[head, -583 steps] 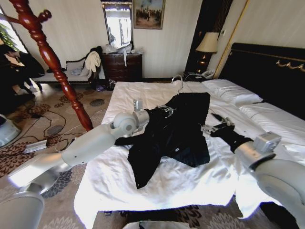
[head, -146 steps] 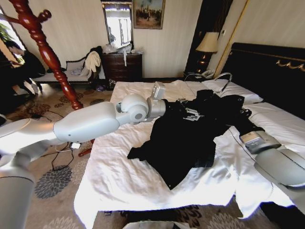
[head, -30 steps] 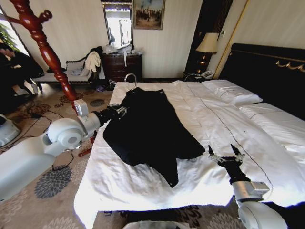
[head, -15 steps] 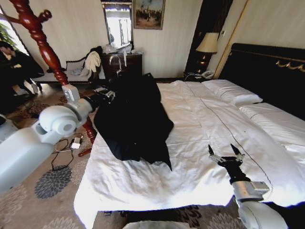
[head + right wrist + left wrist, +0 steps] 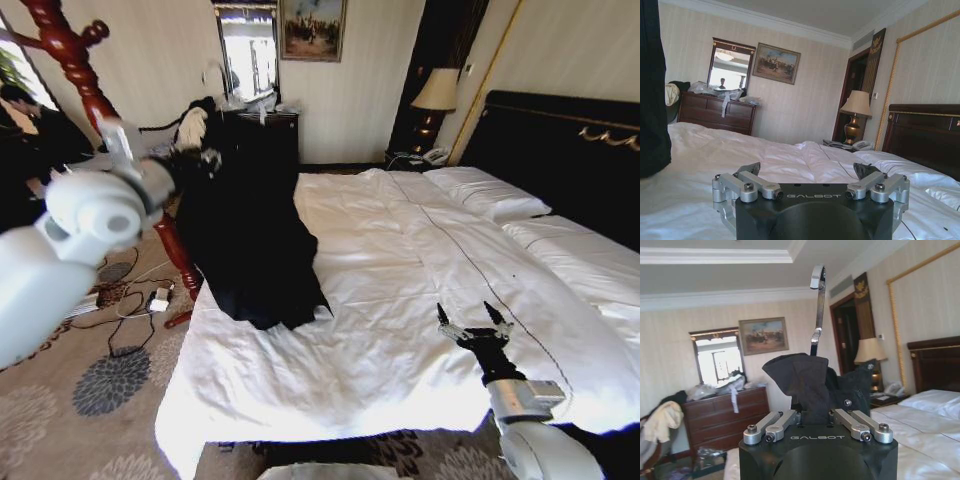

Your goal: Pick up the clothes from the bed and hang them on the clothes hanger.

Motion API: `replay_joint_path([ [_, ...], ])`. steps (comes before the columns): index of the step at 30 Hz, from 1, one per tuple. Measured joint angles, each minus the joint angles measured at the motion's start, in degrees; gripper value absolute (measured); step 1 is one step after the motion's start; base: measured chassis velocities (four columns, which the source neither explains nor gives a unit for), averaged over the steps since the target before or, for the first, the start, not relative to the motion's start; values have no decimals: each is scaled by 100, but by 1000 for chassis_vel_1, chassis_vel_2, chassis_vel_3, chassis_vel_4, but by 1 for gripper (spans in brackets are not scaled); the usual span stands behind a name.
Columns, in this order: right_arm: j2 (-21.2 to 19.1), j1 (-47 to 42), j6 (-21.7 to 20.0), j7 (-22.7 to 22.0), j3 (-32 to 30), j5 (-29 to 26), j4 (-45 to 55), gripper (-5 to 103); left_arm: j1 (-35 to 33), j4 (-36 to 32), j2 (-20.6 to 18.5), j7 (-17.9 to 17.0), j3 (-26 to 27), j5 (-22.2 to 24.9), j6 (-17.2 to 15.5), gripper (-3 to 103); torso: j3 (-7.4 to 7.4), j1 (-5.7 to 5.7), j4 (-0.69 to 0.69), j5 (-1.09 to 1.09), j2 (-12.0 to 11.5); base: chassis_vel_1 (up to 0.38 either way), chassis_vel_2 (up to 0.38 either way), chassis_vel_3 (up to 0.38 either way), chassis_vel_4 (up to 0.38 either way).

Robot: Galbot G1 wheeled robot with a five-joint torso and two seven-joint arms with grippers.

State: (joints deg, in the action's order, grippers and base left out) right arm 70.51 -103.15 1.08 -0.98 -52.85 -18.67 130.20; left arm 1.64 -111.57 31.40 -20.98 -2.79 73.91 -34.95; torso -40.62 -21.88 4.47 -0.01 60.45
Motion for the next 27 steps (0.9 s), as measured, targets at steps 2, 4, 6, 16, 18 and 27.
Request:
replay_joint_path([
  [2,0,0,0,0,0,0,0,100,193,82,41,-62,-65,42,-86,17,0,0,-1,0,0,0,0,0,0],
  [4,0,0,0,0,0,0,0,100,695,312,147,-167,-251,156,-242,17,0,0,-1,1,0,0,0,0,0],
  [6,0,0,-1,0,0,0,0,100,1077,493,217,-242,-428,268,-343,17,0,0,1,1,0,0,0,0,0],
  [16,-1,0,-1,0,0,0,0,100,1753,649,241,-651,-620,779,-751,17,0,0,-2,-1,0,0,0,0,0],
  [18,0,0,-1,0,0,0,0,100,1754,658,231,-690,-607,804,-751,17,0,0,-2,-1,0,0,0,0,0],
  [27,0,0,-1,0,0,0,0,100,2227,1170,247,-814,-1041,1057,-751,17,0,1,-1,1,0,0,0,0,0],
])
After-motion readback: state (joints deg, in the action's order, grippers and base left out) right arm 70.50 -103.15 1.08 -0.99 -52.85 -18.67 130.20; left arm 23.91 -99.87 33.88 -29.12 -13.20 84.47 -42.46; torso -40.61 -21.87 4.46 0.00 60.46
